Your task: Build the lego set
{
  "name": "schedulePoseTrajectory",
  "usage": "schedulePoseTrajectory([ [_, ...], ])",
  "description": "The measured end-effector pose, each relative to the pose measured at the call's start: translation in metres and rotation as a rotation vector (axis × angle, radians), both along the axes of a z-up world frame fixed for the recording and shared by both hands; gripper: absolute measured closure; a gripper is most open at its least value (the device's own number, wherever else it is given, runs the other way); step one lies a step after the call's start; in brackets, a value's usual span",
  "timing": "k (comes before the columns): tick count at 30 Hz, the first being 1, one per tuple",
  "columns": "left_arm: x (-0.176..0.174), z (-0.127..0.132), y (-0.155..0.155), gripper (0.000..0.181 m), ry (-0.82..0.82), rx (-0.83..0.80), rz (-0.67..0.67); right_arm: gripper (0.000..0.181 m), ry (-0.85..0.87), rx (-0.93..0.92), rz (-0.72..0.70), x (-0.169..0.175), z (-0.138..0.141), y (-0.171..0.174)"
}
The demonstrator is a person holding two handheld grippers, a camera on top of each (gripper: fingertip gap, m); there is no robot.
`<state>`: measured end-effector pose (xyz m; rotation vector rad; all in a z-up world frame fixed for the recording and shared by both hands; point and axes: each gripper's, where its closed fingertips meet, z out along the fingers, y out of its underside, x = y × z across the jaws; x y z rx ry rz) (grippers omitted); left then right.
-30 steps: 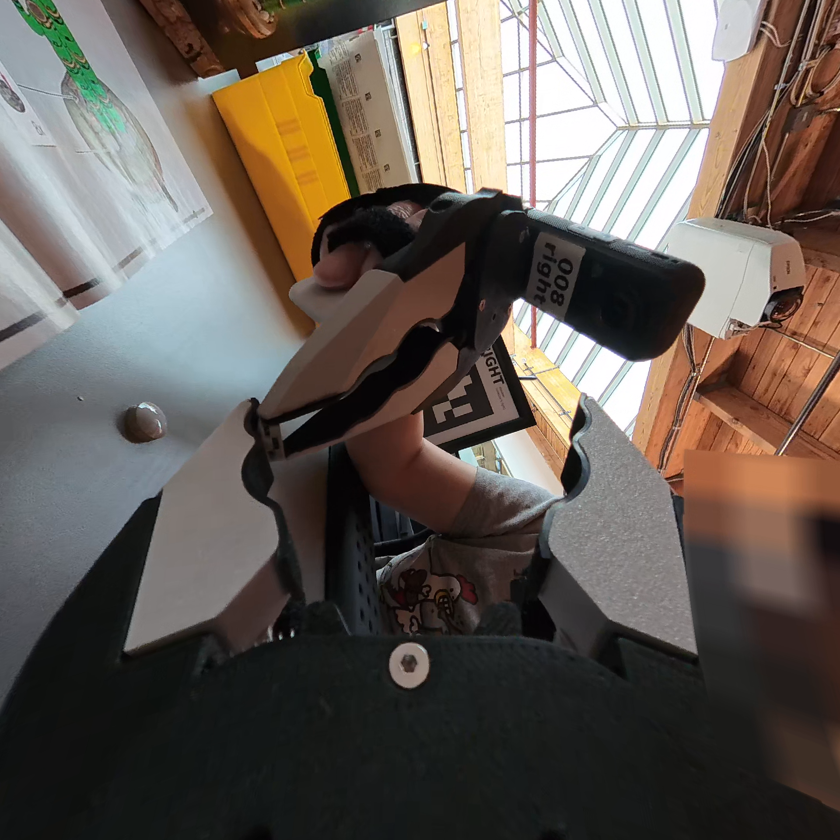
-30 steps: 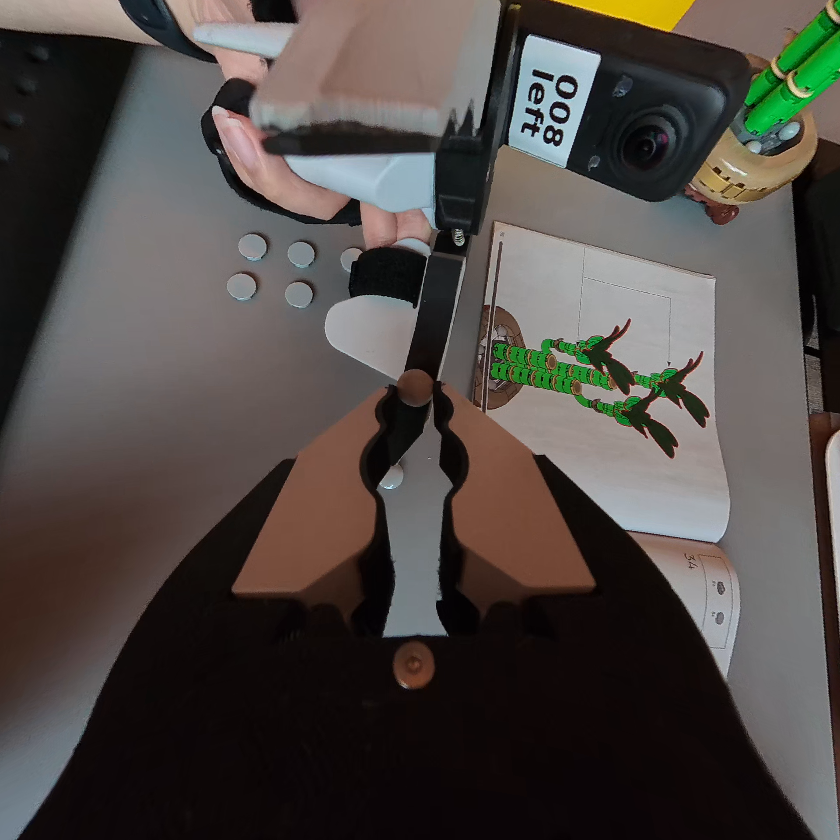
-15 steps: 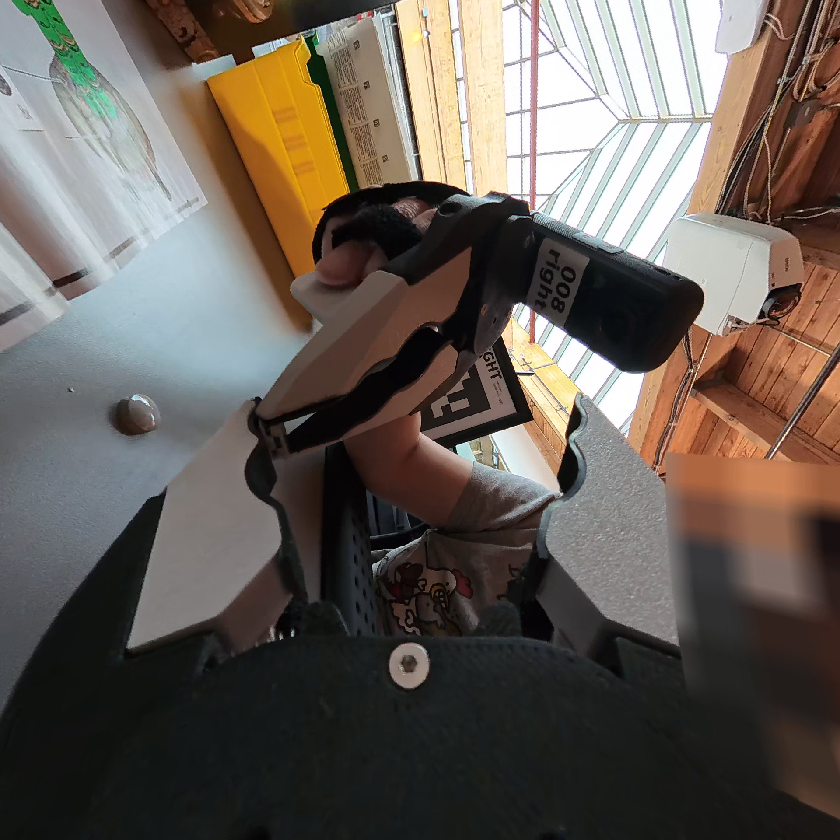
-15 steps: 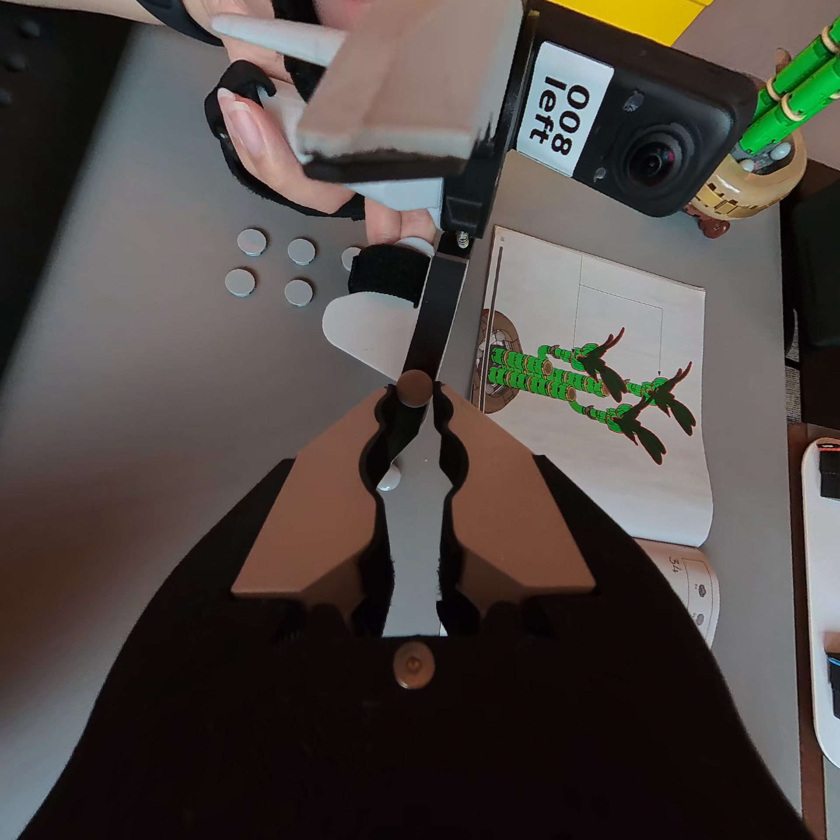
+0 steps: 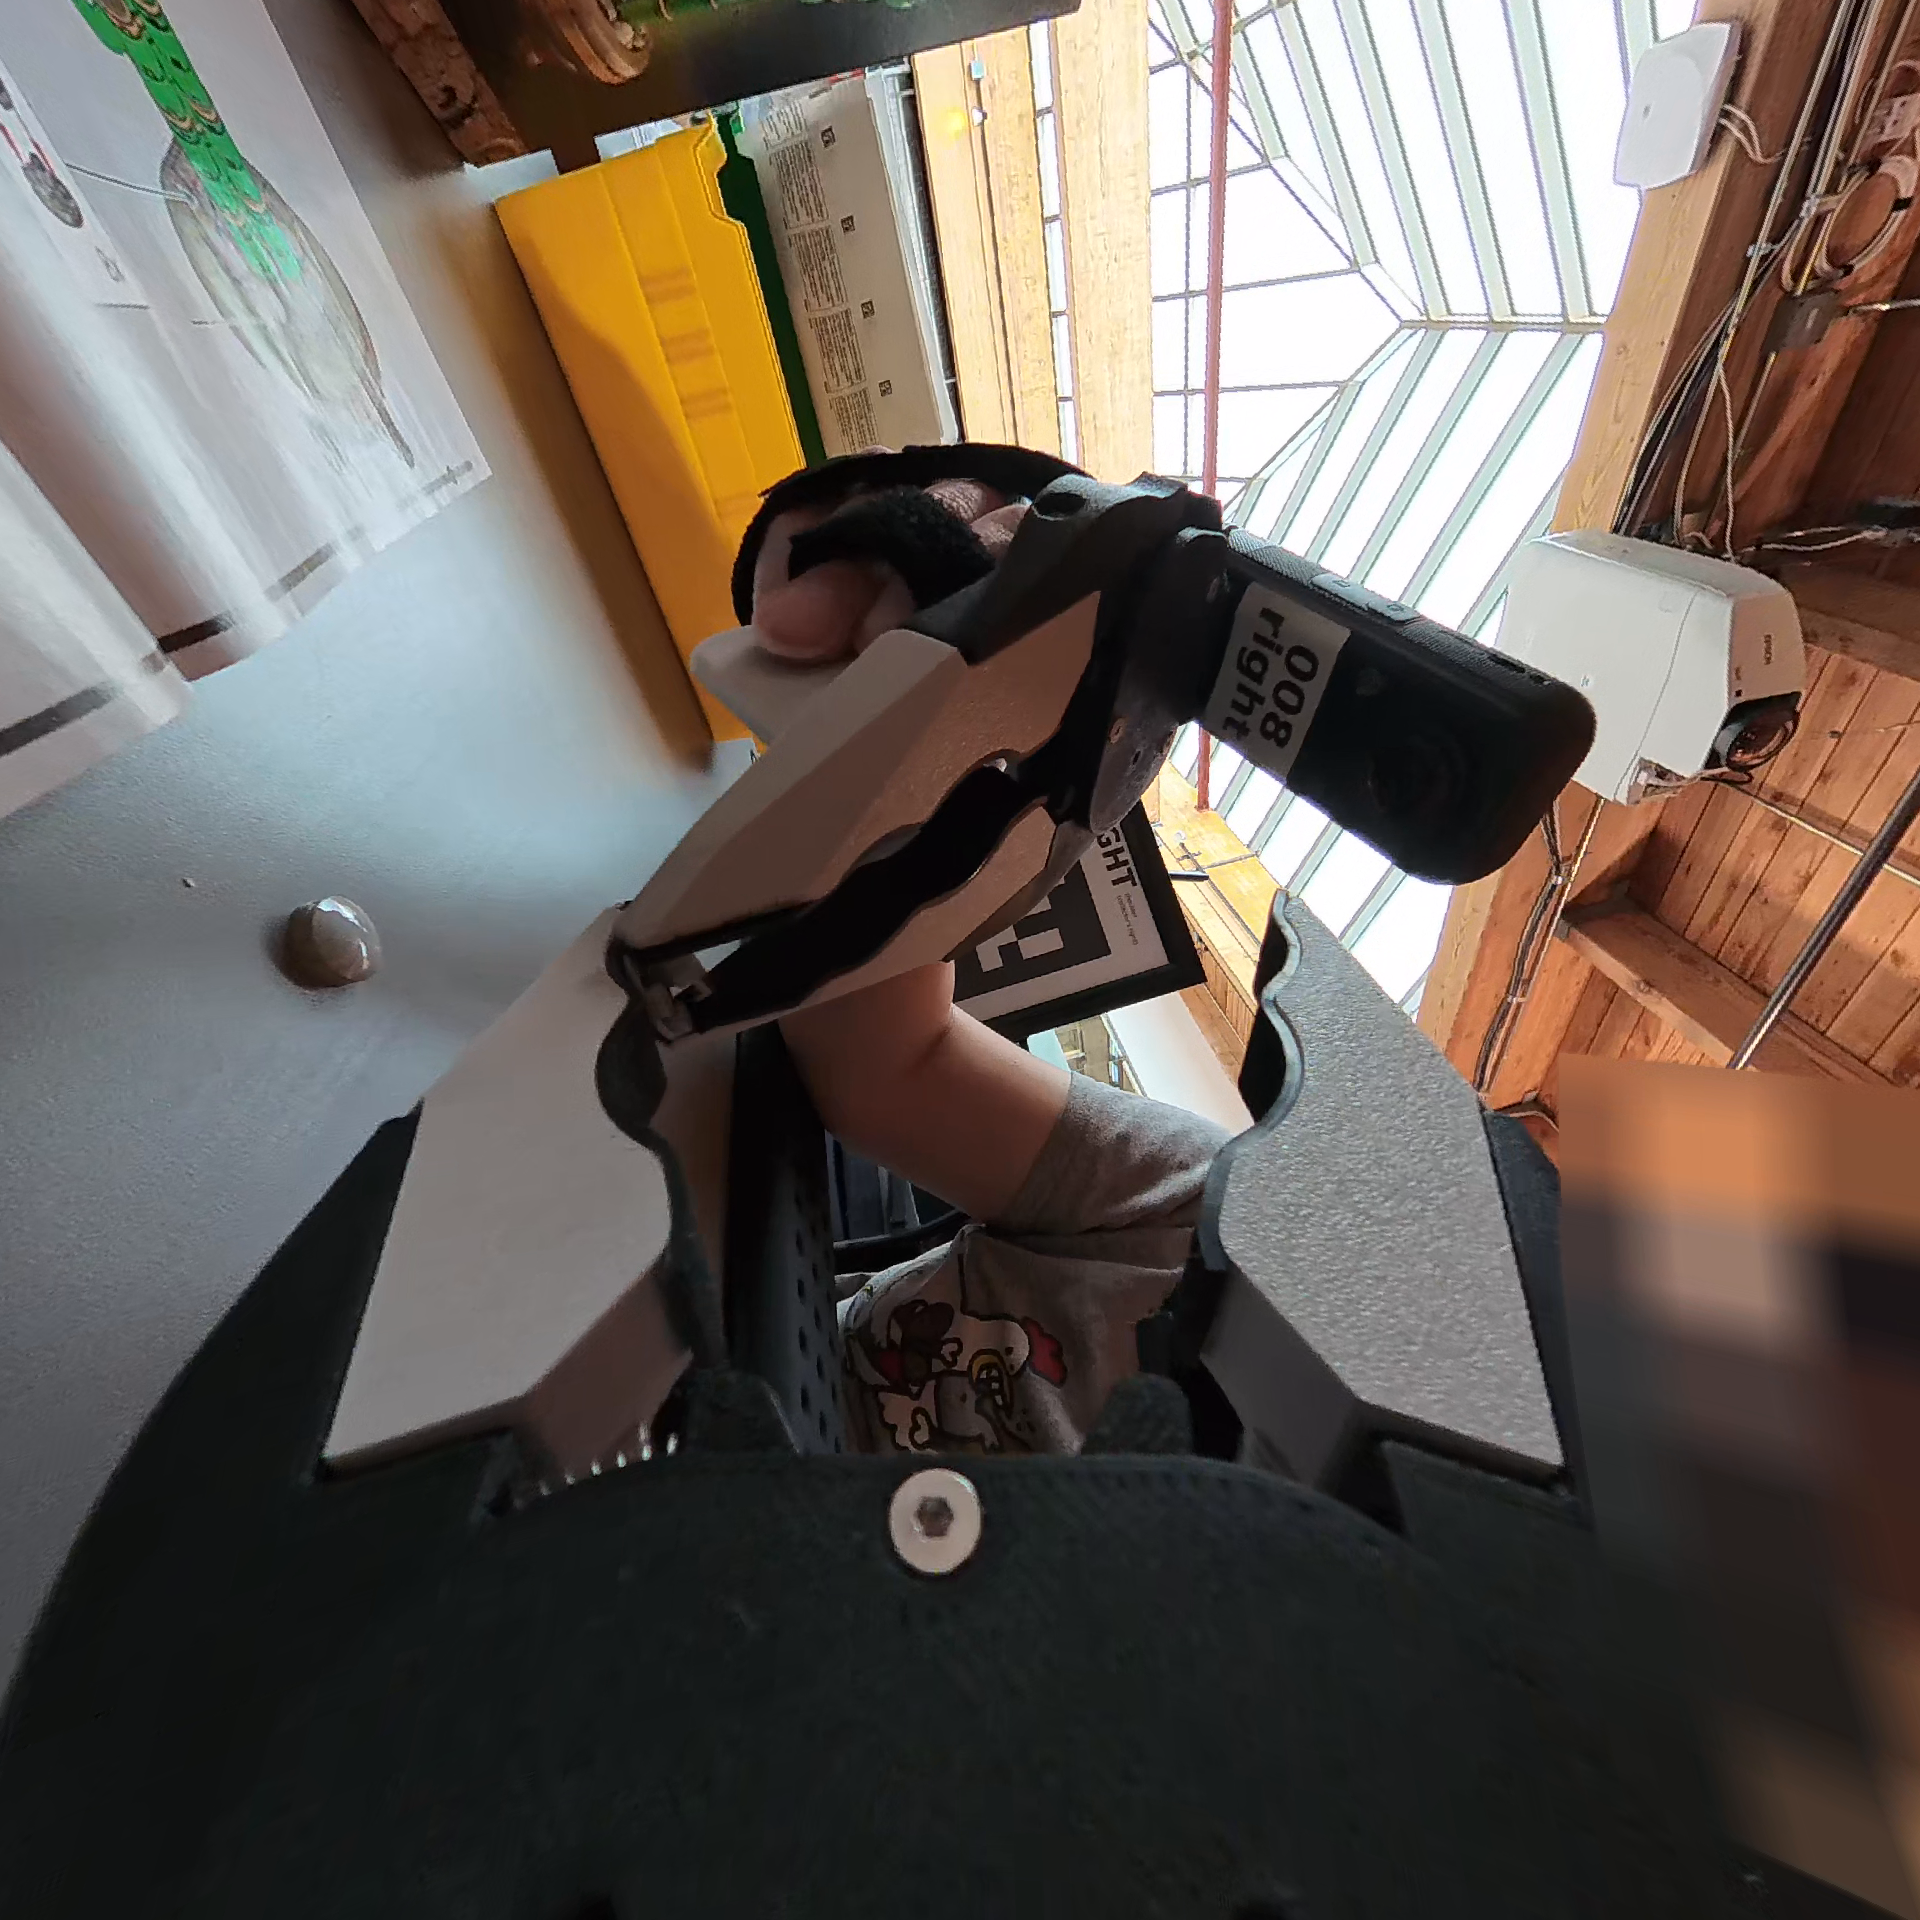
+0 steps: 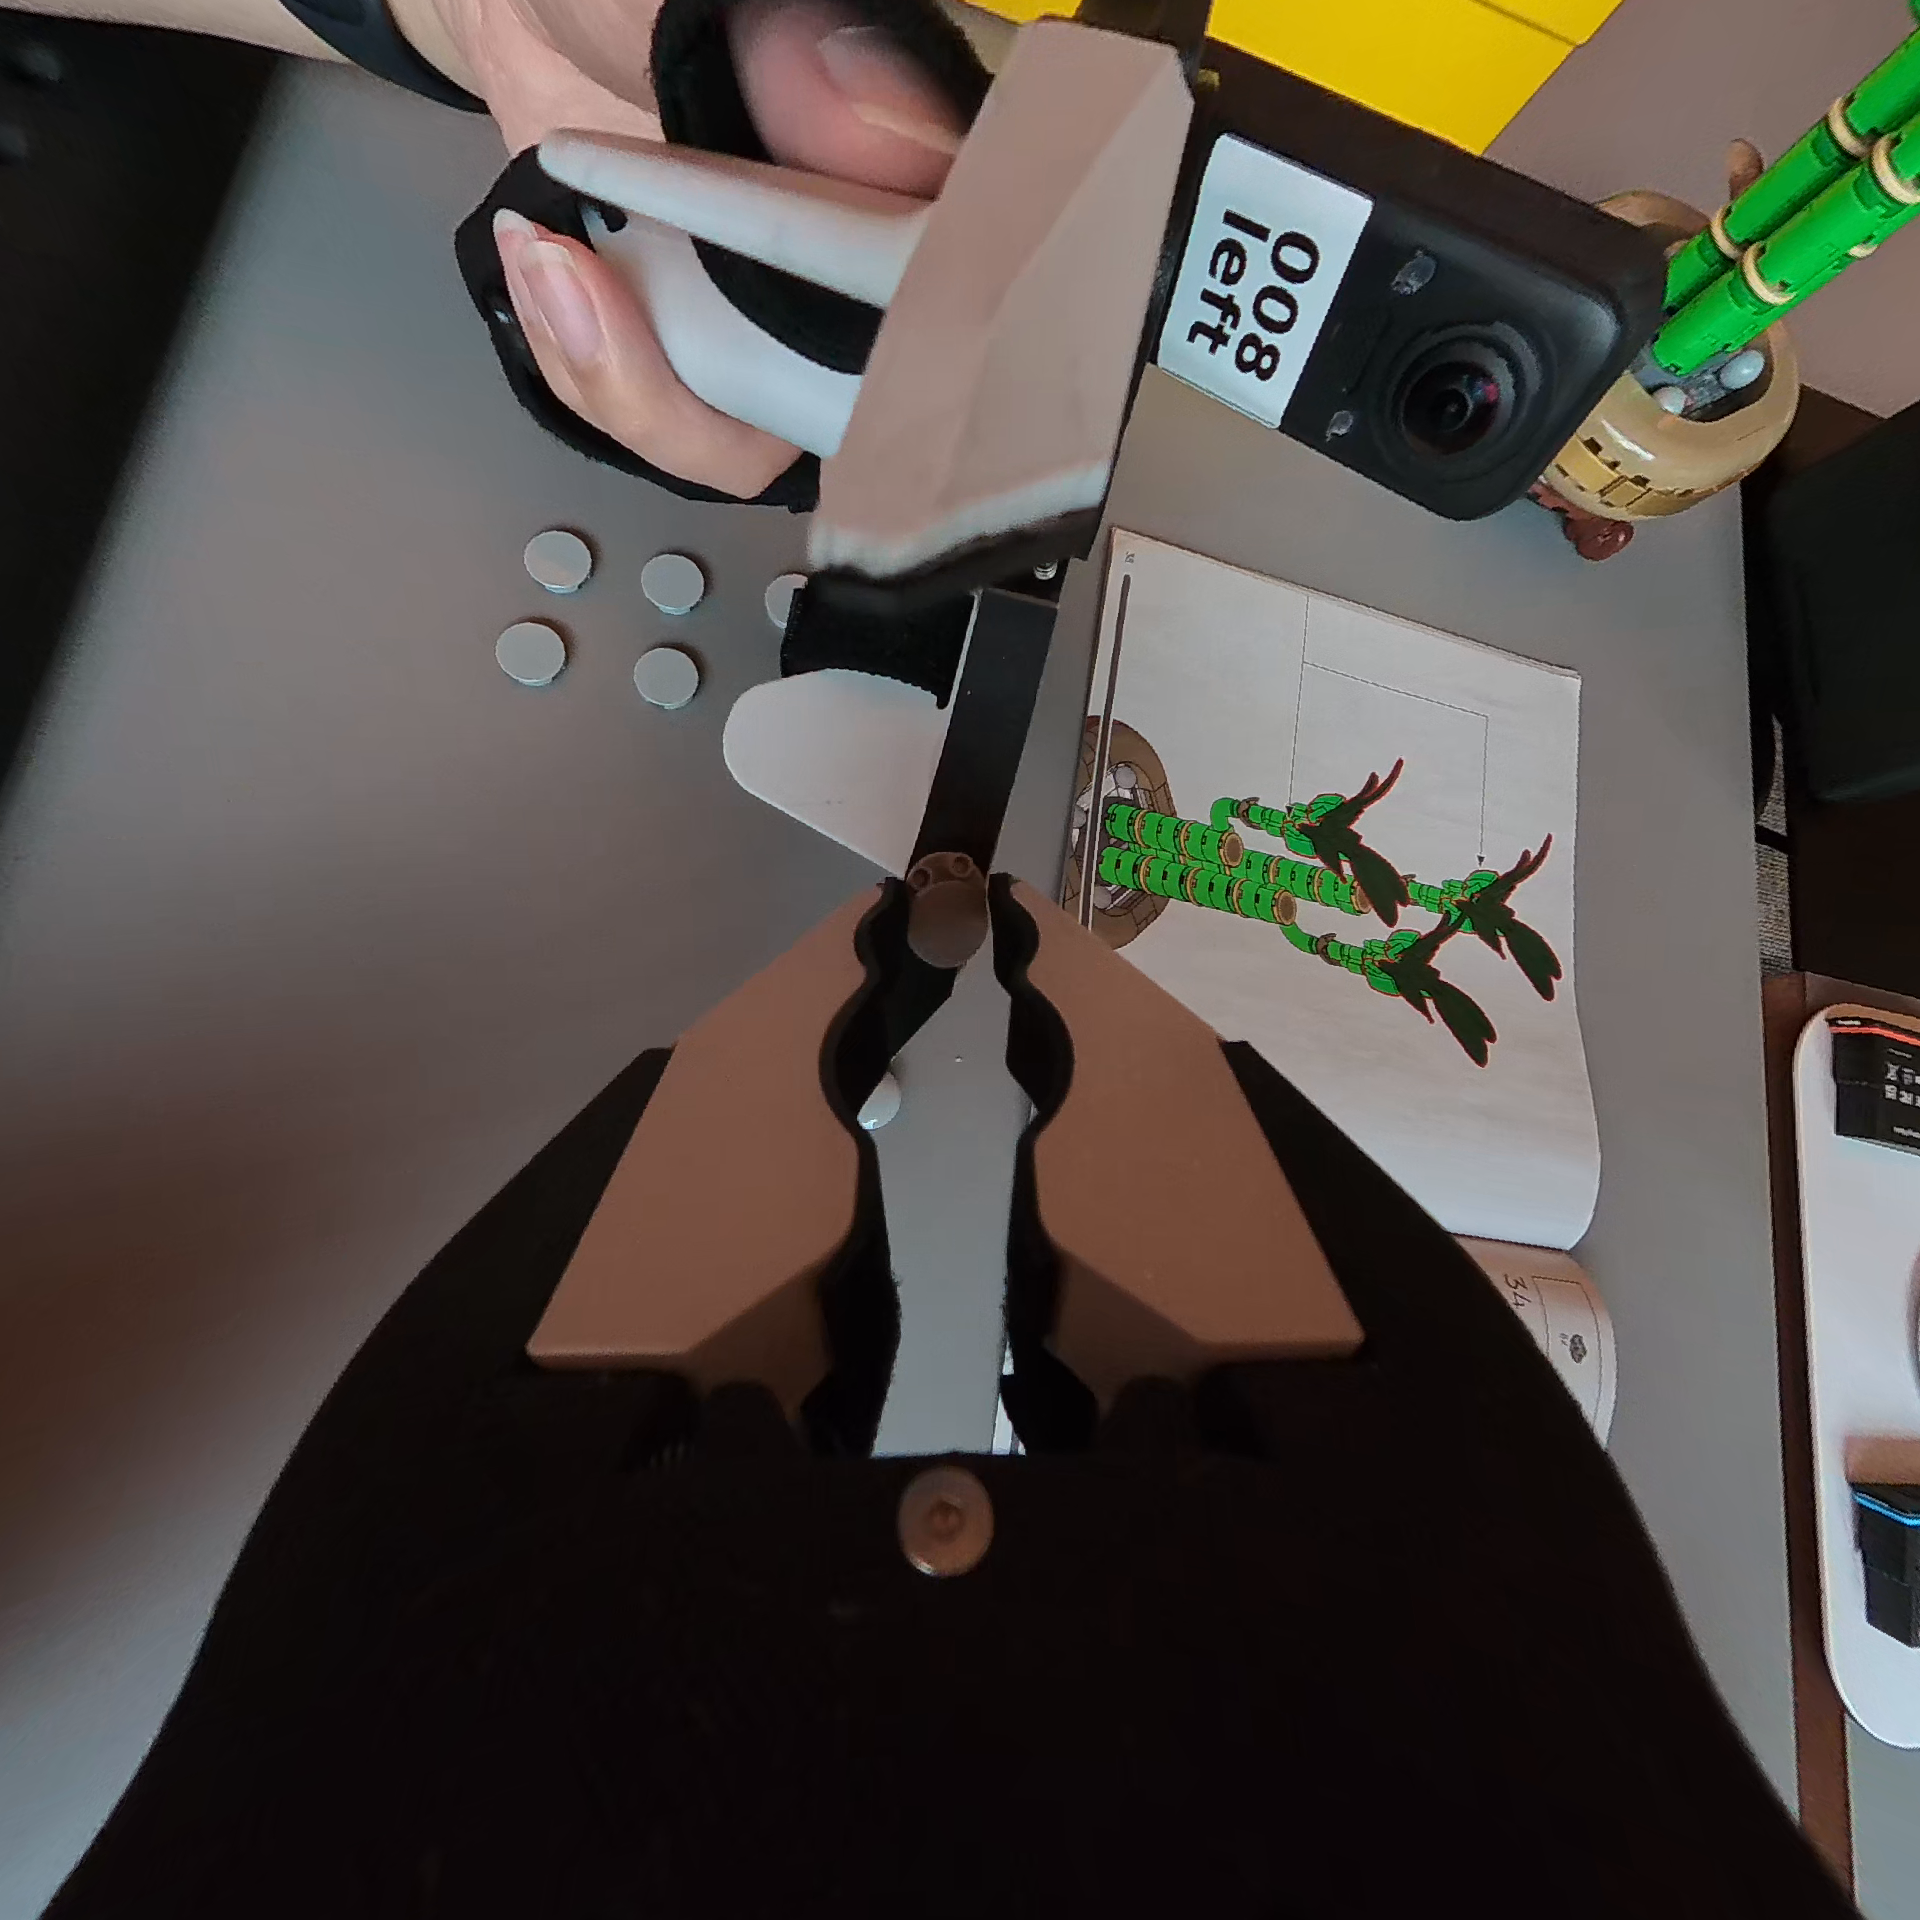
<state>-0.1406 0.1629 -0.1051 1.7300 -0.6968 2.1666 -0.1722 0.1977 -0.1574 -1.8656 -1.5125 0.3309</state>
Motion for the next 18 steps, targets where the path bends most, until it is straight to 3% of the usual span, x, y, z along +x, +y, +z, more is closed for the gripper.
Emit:
schedulePoseTrajectory([
  [18, -0.0008, 0.0020, -0.0008, 0.072, -0.022, 0.041, -0.006, 0.165, 0.013, 0.033, 0.004, -0.0009, 0.0051, 0.0008],
])
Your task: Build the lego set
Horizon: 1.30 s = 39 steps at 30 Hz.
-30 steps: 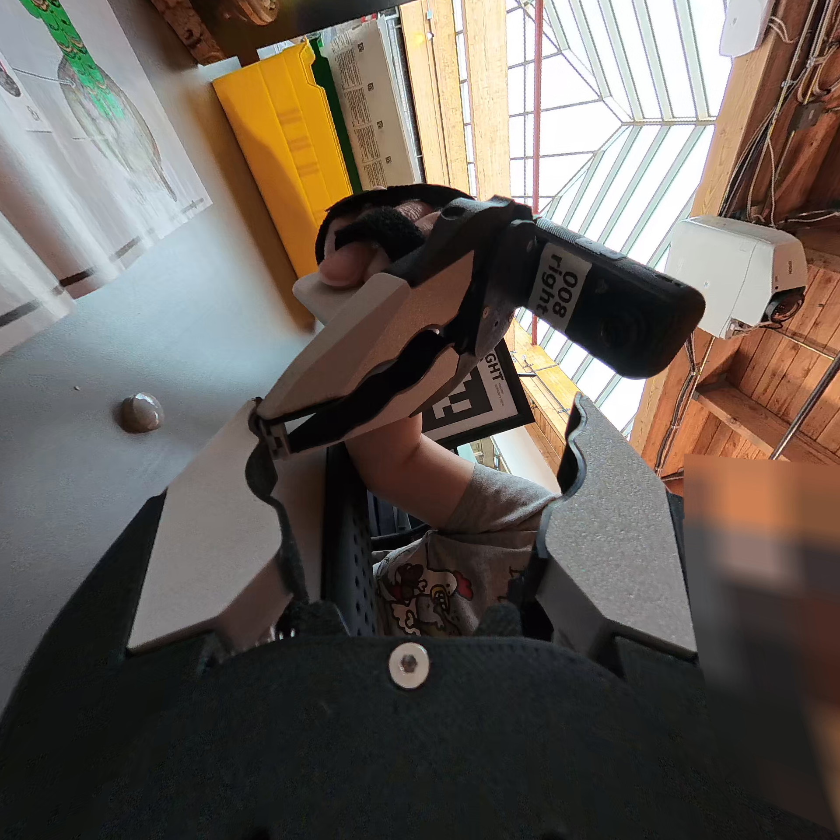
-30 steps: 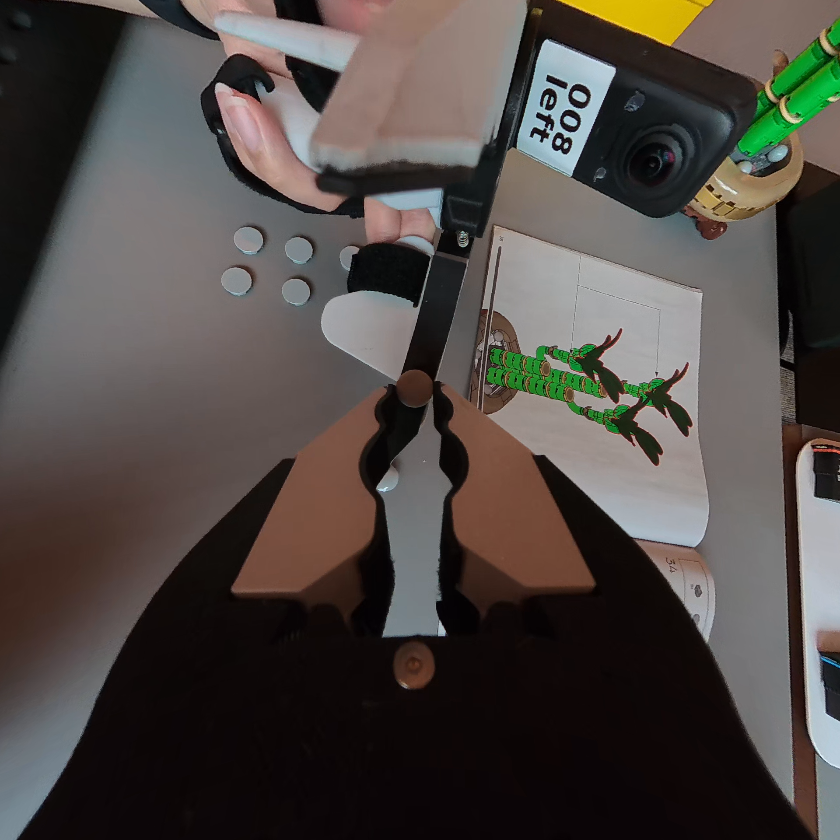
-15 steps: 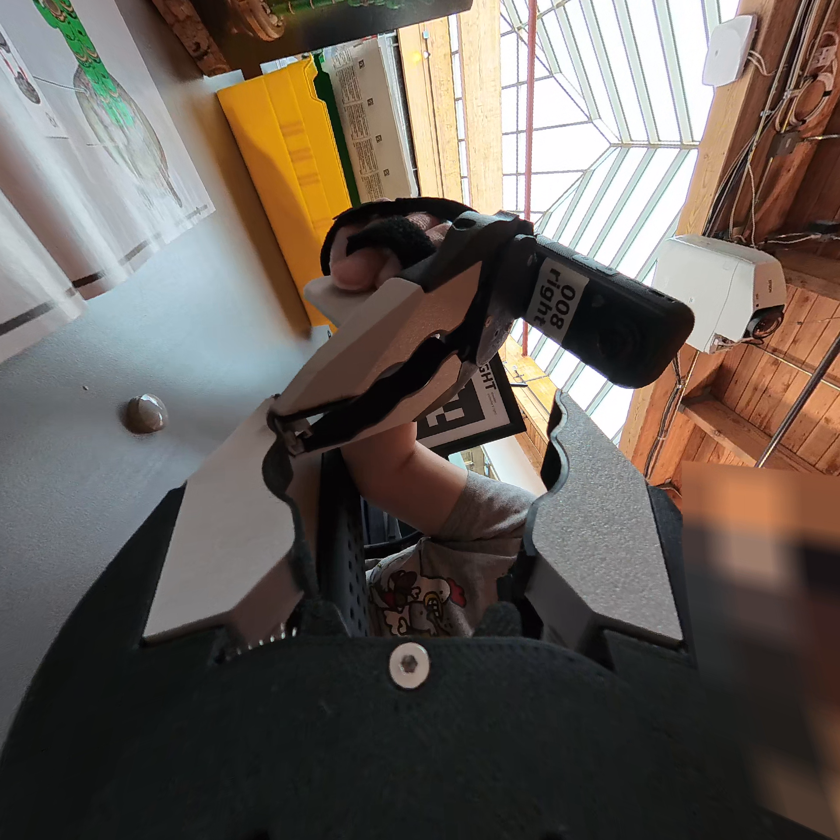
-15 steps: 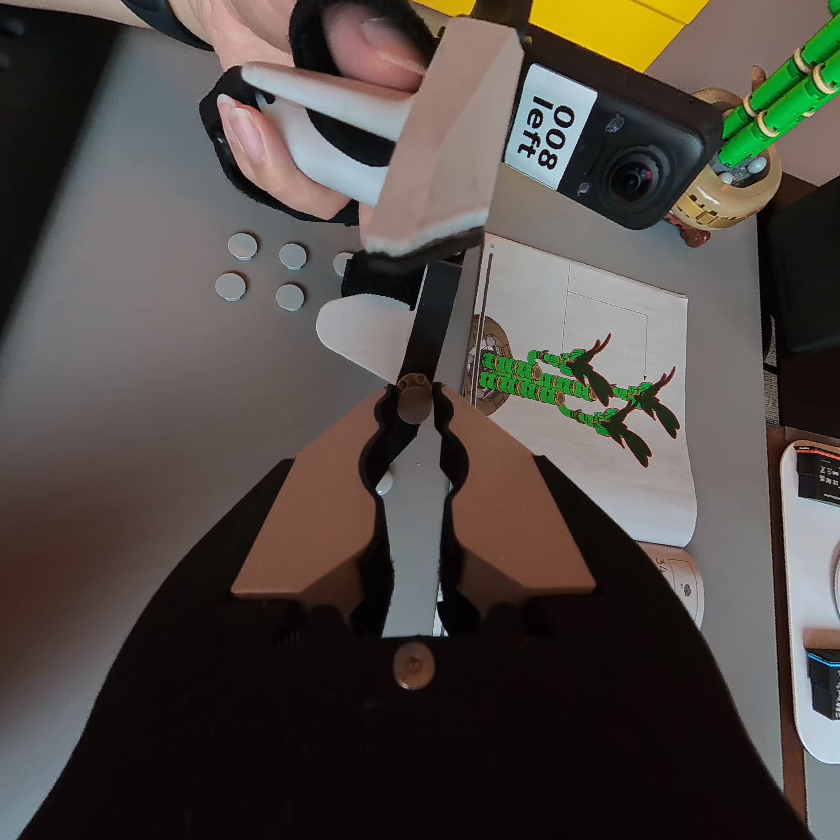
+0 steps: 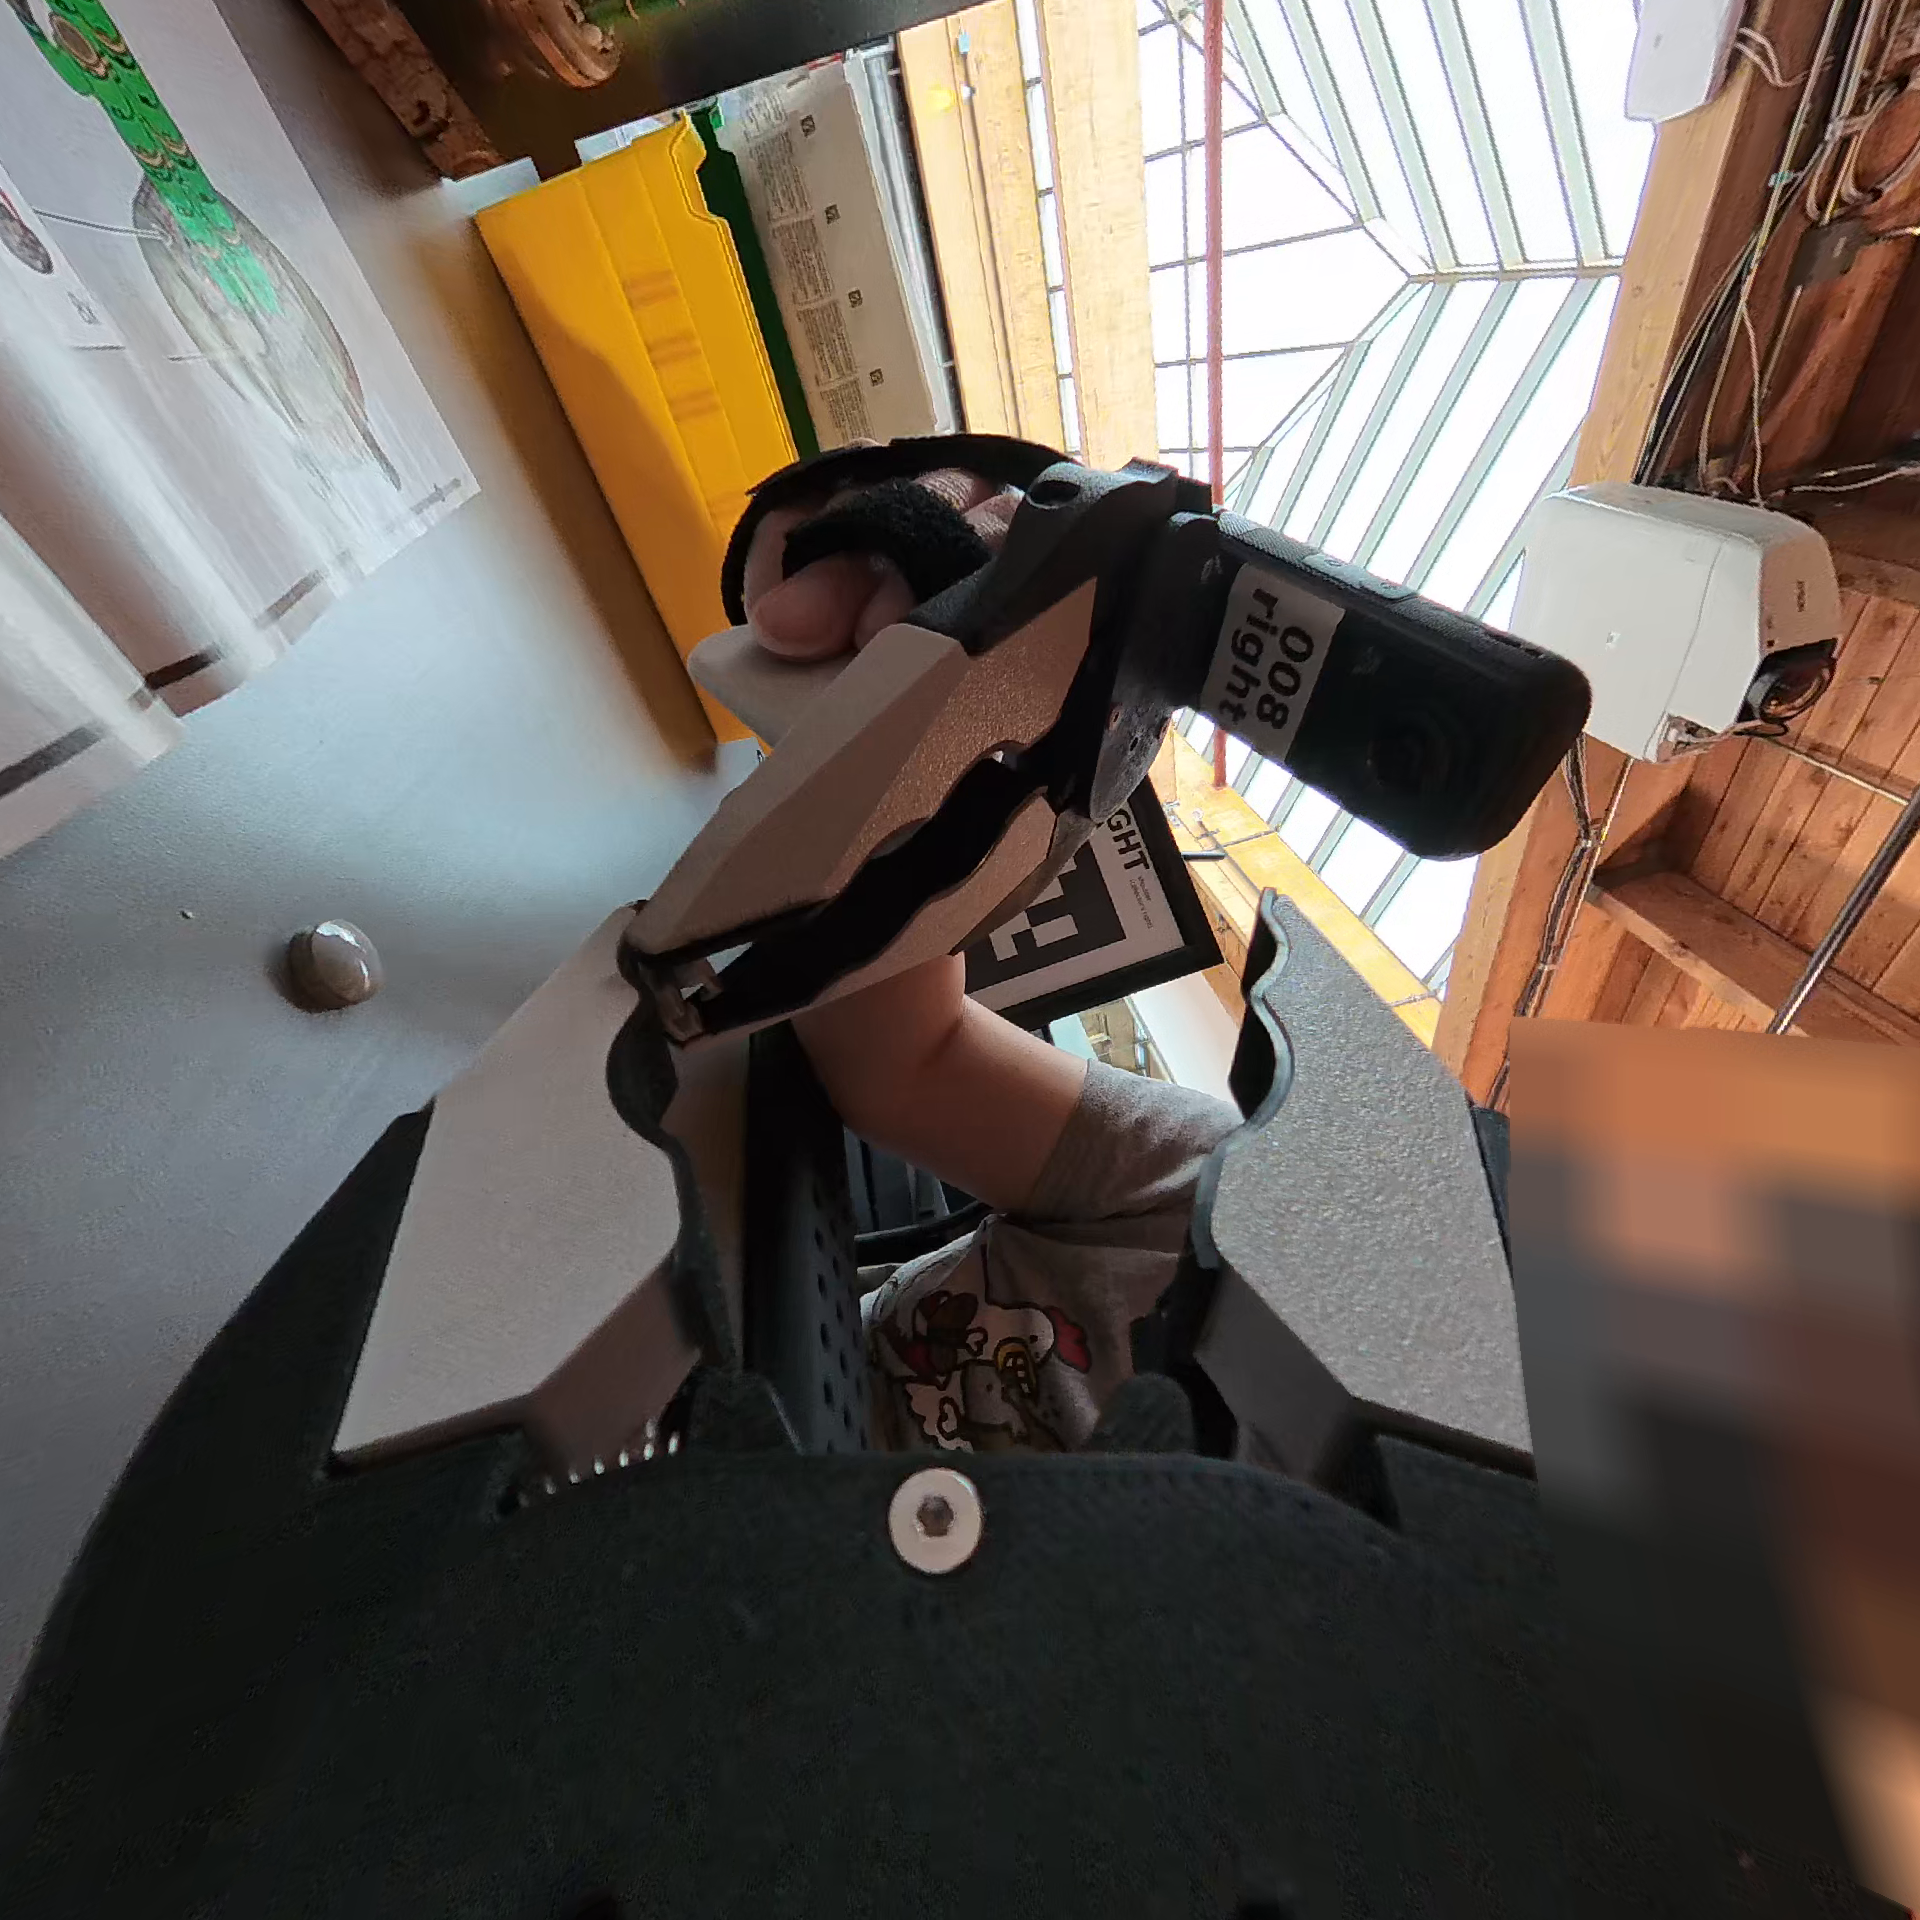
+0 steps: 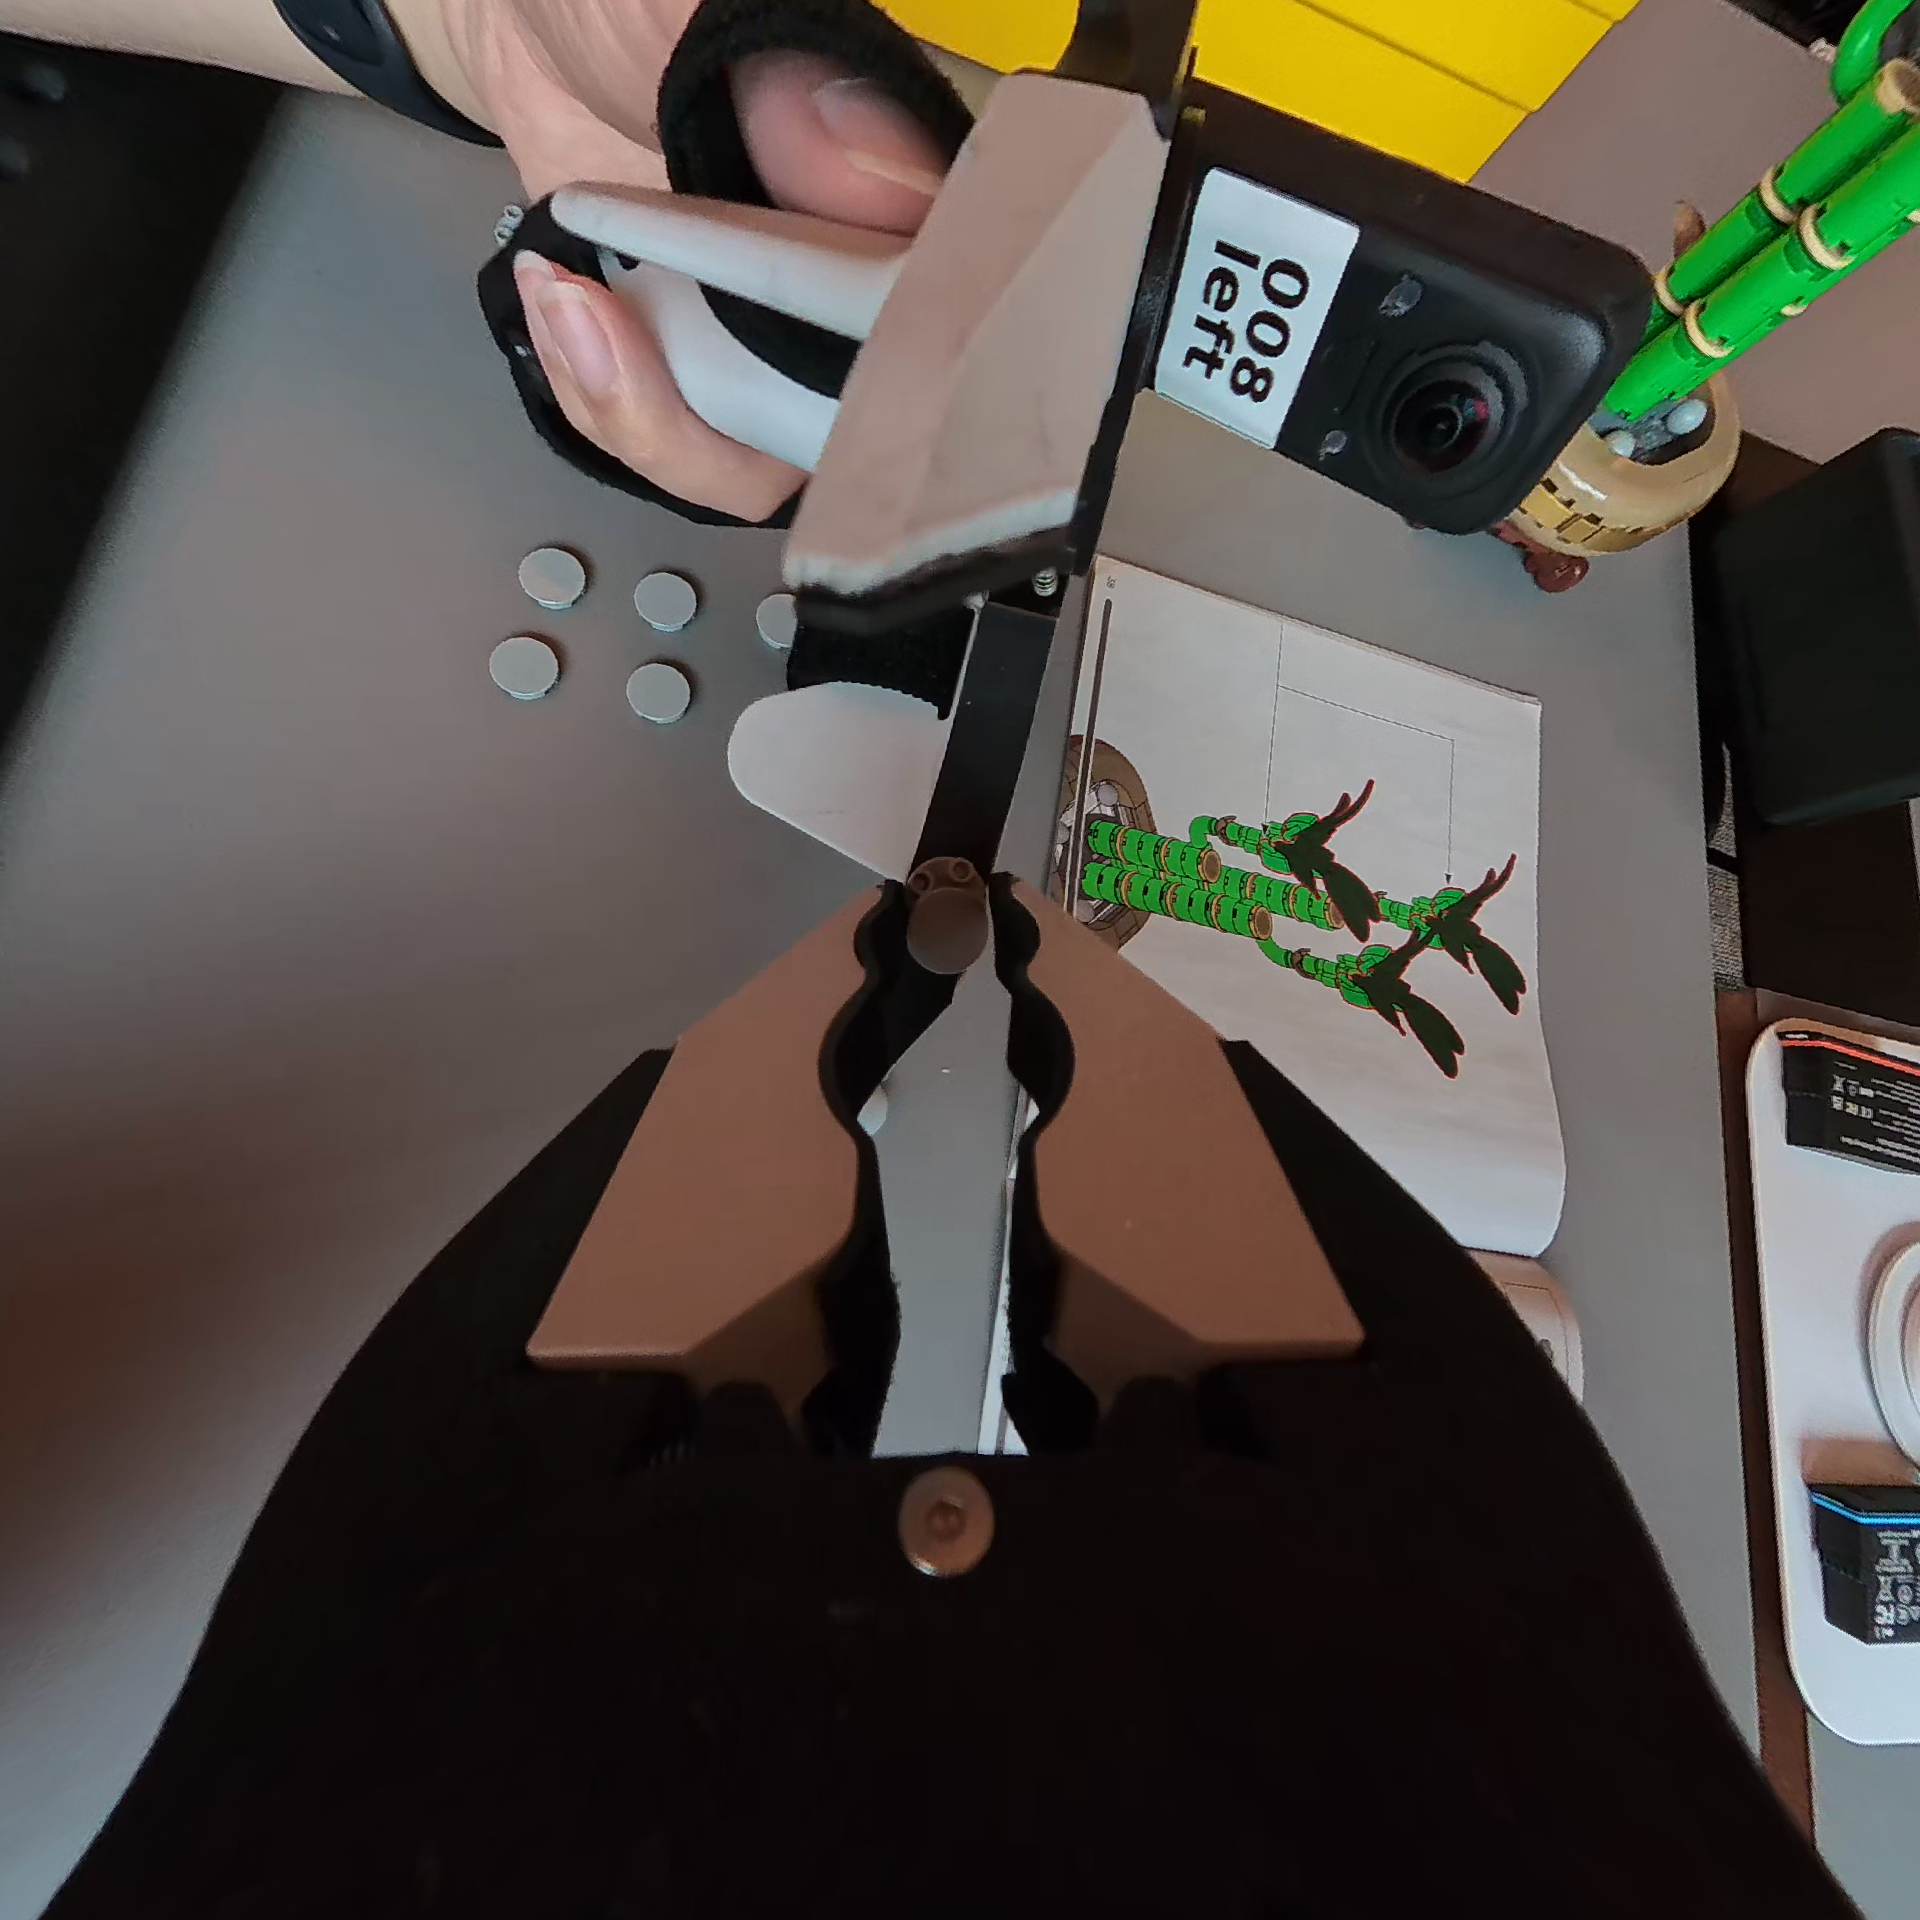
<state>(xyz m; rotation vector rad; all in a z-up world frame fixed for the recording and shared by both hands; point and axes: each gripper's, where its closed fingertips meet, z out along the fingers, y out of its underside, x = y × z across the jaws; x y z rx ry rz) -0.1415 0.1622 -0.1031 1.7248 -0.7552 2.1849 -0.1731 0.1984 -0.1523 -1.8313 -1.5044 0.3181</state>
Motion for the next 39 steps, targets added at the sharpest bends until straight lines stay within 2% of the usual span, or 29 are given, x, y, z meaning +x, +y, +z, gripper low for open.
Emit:
schedulePoseTrajectory([
  [27, -0.001, 0.003, 0.004, 0.081, -0.023, -0.017, 0.009, 0.158, 0.049, 0.006, 0.013, -0.003, 0.009, -0.002],
  [31, -0.001, 0.003, 0.005, 0.081, -0.024, -0.016, 0.013, 0.156, 0.141, -0.023, 0.002, 0.003, 0.023, -0.005],
  [34, -0.002, 0.004, 0.005, 0.081, -0.026, -0.015, 0.014, 0.158, 0.276, -0.082, -0.018, 0.011, 0.033, -0.004],
  [39, -0.001, 0.003, 0.005, 0.081, -0.022, -0.014, 0.012, 0.158, 0.423, -0.248, -0.042, 0.013, 0.030, -0.003],
])
